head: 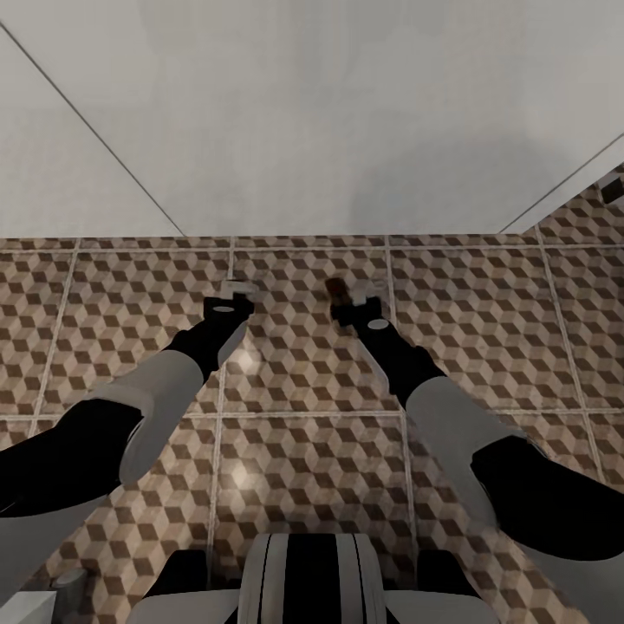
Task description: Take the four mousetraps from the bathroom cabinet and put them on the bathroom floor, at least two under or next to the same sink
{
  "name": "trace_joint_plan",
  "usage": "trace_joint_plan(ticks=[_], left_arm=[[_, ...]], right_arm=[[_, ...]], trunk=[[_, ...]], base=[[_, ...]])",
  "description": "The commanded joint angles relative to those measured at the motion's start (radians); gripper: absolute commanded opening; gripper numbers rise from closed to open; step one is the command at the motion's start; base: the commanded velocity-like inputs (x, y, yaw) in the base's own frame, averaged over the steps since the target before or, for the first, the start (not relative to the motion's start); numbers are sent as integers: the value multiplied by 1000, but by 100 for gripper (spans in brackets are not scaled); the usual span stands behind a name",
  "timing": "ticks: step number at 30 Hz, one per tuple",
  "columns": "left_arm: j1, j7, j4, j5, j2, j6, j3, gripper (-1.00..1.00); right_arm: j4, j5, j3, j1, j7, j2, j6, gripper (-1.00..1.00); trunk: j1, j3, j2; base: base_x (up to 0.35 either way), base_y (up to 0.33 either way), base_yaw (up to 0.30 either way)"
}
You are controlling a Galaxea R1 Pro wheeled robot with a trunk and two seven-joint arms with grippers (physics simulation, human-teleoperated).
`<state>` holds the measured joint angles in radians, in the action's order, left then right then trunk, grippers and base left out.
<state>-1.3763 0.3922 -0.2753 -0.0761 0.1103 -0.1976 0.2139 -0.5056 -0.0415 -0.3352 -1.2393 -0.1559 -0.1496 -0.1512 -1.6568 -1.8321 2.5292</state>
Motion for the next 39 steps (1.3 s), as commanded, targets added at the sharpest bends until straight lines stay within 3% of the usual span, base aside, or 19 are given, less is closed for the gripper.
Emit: trace_joint_plan(ticks=[1, 10, 29, 39], left_arm=[[0, 7, -2, -7, 0, -6, 9, -100], [0, 7, -2, -7, 1, -1, 10, -100], [-1, 8, 1, -7, -1, 130, 13, -100], [-1, 7, 0, -5, -4, 146, 15, -100]], right_arm=[[-1, -8, -7, -11, -10, 1, -21, -100], [4, -8, -7, -51, -11, 2, -63, -100], [18, -12, -8, -57, -6, 5, -42, -100], [18, -12, -8, -57, -5, 8, -34, -100]], trunk=[[0, 0, 0], [0, 0, 0], [0, 0, 0], [0, 0, 0]], base=[[0, 0, 0], [0, 0, 0], [0, 0, 0], [0, 0, 0]])
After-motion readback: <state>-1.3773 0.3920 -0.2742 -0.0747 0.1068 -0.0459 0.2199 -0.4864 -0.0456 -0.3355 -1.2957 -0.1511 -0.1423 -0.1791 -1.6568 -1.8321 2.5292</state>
